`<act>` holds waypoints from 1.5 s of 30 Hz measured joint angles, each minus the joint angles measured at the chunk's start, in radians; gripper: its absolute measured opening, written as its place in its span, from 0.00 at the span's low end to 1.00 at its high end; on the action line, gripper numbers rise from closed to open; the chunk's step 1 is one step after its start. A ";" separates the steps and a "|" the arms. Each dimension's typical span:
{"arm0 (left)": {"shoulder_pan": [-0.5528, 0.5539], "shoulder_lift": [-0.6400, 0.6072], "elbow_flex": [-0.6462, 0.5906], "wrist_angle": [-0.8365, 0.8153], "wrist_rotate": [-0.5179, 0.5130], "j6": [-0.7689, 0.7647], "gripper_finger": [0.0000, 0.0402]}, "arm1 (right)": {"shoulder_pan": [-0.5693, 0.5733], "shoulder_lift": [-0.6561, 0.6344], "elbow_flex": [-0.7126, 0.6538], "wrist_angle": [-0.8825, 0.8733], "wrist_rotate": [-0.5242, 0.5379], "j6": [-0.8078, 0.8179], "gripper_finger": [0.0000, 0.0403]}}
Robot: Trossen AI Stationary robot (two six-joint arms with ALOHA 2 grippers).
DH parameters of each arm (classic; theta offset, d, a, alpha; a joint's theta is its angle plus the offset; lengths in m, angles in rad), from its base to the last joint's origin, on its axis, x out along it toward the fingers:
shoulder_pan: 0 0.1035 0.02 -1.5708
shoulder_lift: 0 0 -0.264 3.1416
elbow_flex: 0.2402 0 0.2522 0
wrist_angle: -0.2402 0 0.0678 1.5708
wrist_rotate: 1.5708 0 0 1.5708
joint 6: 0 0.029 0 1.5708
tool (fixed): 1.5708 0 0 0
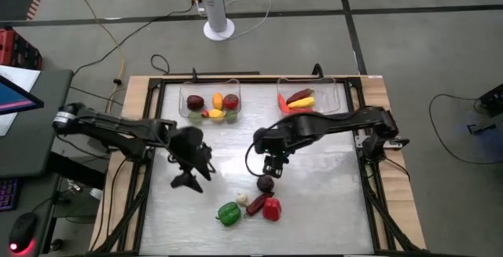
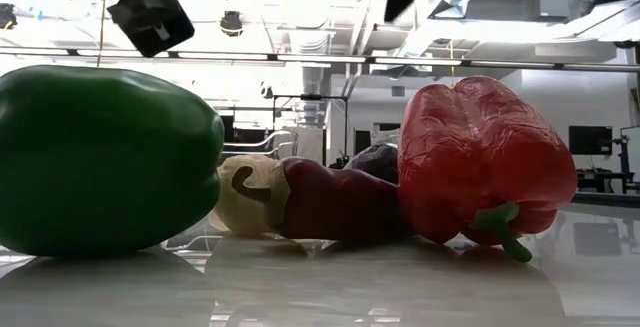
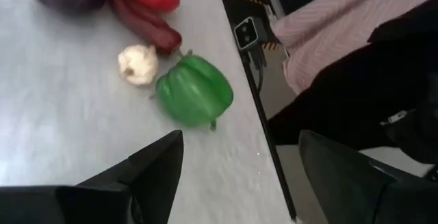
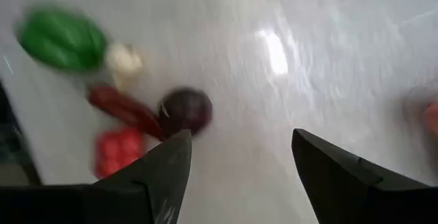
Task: Sort produce into baskets
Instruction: Put the green bell pepper into the right transparent bin
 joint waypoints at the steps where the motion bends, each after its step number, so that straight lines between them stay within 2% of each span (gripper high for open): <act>1: -0.021 0.015 0.000 0.031 -0.019 -0.023 0.69 | 0.007 -0.014 0.000 0.024 0.006 0.049 0.70; 5: -0.106 0.080 0.001 0.156 -0.097 -0.097 0.69 | 0.050 -0.052 0.000 0.206 0.065 0.235 0.70; 9: -0.182 0.152 0.000 0.227 -0.223 -0.226 0.69 | 0.102 -0.058 0.001 0.380 0.154 0.261 0.70; 12: -0.223 0.197 0.000 0.265 -0.321 -0.301 0.71 | 0.119 -0.057 0.001 0.416 0.173 0.262 0.70; 18: -0.282 0.290 0.001 0.412 -0.367 -0.414 0.81 | 0.120 -0.057 0.062 0.357 0.196 0.263 0.70; 22: -0.301 0.338 0.017 0.421 -0.374 -0.449 0.87 | 0.143 -0.056 0.139 0.340 0.238 0.170 0.70; 30: -0.329 0.328 0.031 0.412 -0.499 -0.444 0.88 | 0.161 -0.056 0.264 0.346 0.409 -0.024 0.70; 36: -0.337 0.328 0.032 0.421 -0.573 -0.498 0.88 | 0.162 -0.056 0.278 0.404 0.419 -0.151 0.70; 39: -0.356 0.328 0.032 0.406 -0.648 -0.571 0.88 | 0.150 -0.056 0.278 0.380 0.415 -0.189 0.70; 42: -0.376 0.328 0.032 0.404 -0.767 -0.636 0.88 | 0.133 -0.056 0.278 0.307 0.406 -0.193 0.70; 45: -0.387 0.328 0.032 0.404 -0.861 -0.701 0.88 | 0.131 -0.057 0.278 0.228 0.354 -0.210 0.70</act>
